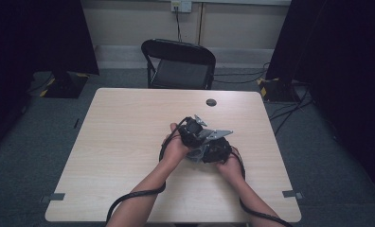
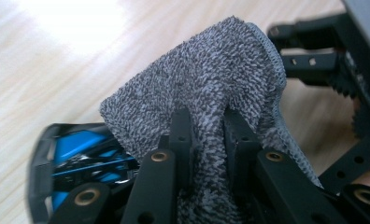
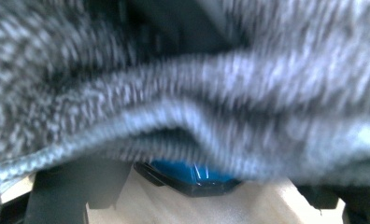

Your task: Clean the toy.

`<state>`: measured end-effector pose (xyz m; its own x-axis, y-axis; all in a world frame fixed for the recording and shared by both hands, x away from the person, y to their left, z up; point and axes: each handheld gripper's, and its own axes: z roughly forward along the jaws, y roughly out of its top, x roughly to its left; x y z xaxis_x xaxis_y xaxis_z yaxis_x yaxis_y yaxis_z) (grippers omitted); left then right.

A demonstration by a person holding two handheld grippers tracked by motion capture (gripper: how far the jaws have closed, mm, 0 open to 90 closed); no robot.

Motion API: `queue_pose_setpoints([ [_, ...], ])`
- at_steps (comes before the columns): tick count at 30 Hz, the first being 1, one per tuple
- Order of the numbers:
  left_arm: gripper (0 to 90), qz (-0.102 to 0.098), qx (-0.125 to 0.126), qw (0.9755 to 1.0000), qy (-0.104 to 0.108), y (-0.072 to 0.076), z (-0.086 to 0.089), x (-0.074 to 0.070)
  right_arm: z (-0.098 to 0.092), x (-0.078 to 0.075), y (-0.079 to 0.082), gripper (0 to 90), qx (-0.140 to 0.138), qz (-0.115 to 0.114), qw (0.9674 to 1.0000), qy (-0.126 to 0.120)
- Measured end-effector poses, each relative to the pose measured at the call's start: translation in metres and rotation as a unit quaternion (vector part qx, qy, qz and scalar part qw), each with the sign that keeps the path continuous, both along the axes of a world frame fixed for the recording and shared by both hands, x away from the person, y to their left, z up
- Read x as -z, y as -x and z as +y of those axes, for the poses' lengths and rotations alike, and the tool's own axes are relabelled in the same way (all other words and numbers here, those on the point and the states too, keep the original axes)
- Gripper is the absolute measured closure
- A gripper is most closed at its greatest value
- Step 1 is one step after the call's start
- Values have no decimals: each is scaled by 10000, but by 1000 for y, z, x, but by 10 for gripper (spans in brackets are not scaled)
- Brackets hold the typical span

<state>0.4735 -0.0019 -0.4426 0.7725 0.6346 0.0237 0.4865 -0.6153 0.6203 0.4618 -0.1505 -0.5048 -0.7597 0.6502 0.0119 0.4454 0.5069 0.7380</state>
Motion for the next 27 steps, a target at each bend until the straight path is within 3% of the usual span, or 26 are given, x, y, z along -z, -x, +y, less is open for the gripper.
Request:
queue_pose_setpoints([
  [4,765,48,74,9999,-71,2,-3,5,0,0,0,236,1,-4,10000,1],
  [12,768,-91,161,9994,-291,5,-8,8,0,0,0,237,-2,-1,10000,1],
  [27,764,-124,65,9998,-130,1,3,5,0,0,0,237,2,1,10000,-4],
])
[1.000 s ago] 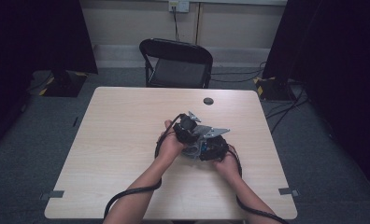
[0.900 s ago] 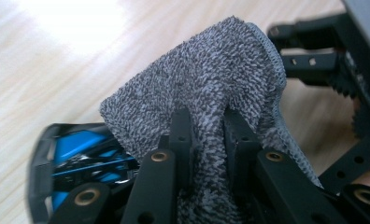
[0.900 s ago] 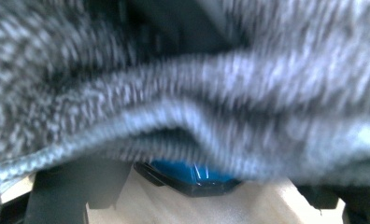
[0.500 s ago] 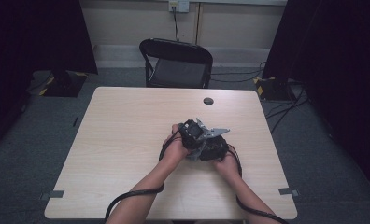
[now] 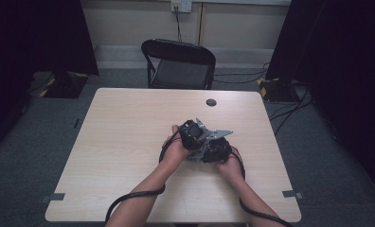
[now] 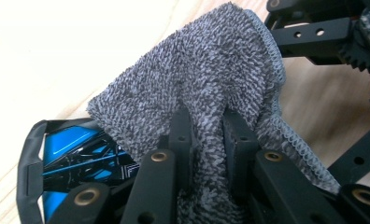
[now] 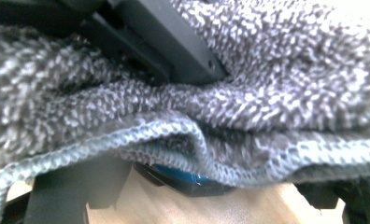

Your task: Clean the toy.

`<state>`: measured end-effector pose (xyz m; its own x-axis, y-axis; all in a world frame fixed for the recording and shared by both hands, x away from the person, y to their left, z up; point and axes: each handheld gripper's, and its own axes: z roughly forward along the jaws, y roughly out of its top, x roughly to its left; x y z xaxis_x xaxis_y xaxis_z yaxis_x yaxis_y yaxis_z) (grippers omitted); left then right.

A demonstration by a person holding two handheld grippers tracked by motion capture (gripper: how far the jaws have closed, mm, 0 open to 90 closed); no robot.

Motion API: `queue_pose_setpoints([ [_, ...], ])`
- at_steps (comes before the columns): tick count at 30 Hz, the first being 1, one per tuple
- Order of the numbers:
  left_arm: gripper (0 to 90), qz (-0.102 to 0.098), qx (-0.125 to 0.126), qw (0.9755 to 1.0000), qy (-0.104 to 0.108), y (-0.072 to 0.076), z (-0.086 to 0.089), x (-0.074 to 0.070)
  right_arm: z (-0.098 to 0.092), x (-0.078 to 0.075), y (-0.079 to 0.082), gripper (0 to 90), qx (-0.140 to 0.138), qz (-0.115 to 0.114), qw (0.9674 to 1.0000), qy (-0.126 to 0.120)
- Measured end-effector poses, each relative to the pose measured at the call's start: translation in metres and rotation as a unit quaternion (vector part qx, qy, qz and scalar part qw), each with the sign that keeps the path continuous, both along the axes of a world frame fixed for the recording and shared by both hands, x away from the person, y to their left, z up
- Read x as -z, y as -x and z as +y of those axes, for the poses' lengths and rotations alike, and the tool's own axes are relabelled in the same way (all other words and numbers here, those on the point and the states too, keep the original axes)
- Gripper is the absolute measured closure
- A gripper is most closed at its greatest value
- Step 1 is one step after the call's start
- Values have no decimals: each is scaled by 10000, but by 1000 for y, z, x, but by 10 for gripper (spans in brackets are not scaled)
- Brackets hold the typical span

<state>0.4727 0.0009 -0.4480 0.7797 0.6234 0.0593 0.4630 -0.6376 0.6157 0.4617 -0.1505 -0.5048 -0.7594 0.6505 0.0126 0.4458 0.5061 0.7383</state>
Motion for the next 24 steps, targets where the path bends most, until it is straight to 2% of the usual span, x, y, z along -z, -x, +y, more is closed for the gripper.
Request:
queue_pose_setpoints([
  [8,764,-111,-208,9996,-128,-7,9,-4,0,0,0,238,-7,0,10000,5],
  [11,764,-16,-323,9995,-29,-14,17,-5,0,0,0,237,-10,-9,10000,6],
  [20,764,-58,-569,9982,-178,-25,30,-6,0,0,0,237,-4,6,10000,6],
  [24,764,-32,-678,9976,-166,-31,38,-4,0,0,0,237,-12,-4,10000,8],
])
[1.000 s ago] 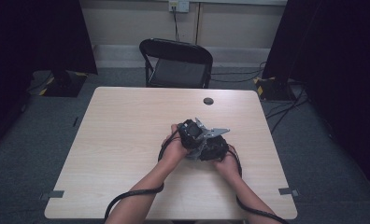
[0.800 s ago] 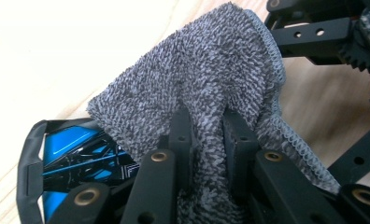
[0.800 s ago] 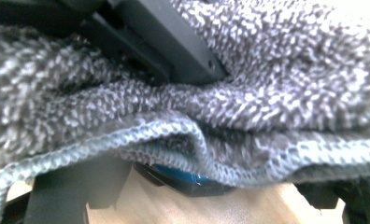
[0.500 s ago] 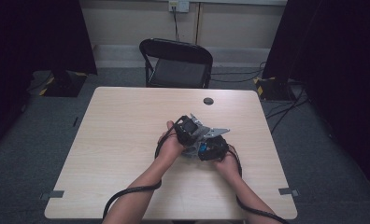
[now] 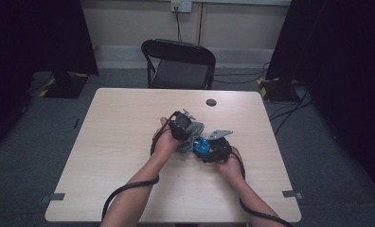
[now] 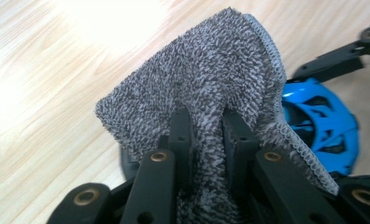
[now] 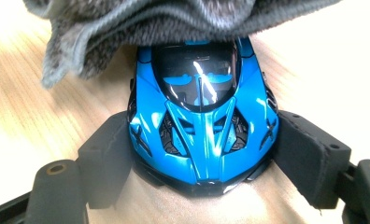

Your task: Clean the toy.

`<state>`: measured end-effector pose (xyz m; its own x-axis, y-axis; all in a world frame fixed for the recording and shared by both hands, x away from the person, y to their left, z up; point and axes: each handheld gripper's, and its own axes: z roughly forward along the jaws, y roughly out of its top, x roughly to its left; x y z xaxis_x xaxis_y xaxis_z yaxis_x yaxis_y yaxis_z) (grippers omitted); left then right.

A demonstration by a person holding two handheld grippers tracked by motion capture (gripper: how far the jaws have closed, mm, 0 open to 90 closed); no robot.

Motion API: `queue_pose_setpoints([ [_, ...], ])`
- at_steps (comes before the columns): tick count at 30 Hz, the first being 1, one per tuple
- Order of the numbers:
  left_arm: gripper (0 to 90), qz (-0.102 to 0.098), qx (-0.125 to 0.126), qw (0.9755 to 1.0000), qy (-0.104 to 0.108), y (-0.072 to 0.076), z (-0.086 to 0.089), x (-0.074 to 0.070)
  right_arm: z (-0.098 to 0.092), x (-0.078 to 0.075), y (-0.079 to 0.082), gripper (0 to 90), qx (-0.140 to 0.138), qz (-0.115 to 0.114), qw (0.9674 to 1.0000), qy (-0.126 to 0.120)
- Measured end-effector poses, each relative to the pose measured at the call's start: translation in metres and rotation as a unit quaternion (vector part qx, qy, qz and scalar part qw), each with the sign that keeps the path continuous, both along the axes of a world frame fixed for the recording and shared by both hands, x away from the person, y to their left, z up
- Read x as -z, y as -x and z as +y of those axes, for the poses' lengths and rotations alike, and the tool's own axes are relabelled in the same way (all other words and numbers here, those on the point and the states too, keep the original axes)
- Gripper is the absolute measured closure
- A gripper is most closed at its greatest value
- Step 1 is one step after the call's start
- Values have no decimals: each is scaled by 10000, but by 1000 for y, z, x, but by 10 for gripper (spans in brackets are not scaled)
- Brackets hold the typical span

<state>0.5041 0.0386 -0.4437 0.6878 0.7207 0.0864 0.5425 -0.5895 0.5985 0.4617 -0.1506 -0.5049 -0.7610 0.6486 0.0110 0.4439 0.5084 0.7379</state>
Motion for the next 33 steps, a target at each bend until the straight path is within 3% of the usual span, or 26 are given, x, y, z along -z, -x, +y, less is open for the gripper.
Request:
queue_pose_setpoints([
  [10,763,-52,-162,9997,-167,-8,10,0,0,0,0,237,0,0,10000,-1],
  [24,761,-26,-469,9989,-43,-15,28,2,0,0,0,238,4,1,10000,-3],
  [33,762,-74,-547,9984,-112,-16,34,-2,0,0,0,238,1,1,10000,-2],
])
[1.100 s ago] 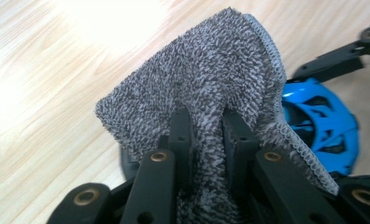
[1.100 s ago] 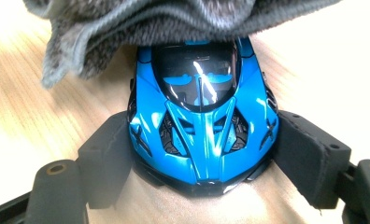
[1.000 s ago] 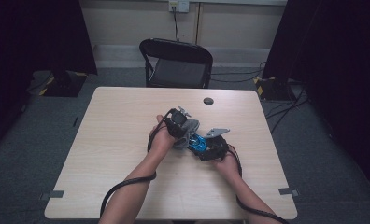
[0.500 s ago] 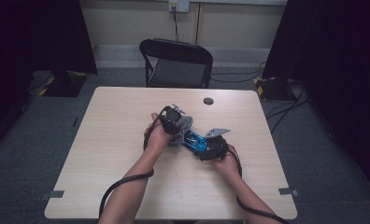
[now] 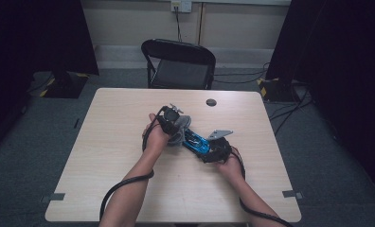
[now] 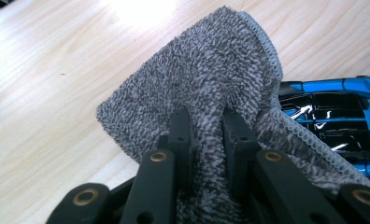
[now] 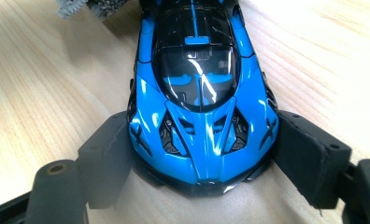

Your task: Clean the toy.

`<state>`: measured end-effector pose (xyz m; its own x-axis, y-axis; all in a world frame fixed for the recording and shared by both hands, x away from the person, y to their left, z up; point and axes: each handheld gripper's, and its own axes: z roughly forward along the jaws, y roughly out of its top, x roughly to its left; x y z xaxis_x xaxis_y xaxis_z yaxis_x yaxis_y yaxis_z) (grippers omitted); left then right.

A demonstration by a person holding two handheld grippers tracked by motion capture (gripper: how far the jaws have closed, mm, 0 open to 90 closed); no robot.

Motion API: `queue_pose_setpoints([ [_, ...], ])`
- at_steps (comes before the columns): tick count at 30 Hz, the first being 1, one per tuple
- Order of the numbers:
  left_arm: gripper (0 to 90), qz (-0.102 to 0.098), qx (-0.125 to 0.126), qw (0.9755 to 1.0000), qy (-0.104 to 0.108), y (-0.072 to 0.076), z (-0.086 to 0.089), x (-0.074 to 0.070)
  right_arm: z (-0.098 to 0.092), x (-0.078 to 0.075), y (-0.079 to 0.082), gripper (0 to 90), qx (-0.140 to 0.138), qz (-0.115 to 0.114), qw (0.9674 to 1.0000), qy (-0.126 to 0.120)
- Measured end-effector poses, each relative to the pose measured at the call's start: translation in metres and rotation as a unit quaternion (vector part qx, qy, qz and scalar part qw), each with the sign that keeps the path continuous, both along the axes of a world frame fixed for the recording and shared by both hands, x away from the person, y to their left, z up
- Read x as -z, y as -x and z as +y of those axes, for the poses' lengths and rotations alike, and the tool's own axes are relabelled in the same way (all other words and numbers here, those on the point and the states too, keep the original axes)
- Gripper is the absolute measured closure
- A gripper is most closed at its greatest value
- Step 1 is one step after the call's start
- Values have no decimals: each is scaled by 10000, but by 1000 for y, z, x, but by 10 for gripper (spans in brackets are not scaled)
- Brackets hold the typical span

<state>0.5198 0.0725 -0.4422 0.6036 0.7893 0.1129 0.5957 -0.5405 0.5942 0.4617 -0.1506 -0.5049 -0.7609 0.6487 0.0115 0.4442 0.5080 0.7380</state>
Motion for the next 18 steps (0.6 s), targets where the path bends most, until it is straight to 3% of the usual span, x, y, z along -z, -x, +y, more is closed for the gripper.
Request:
queue_pose_setpoints([
  [18,763,218,-341,9991,147,-5,27,10,0,0,0,237,12,5,10000,-2],
])
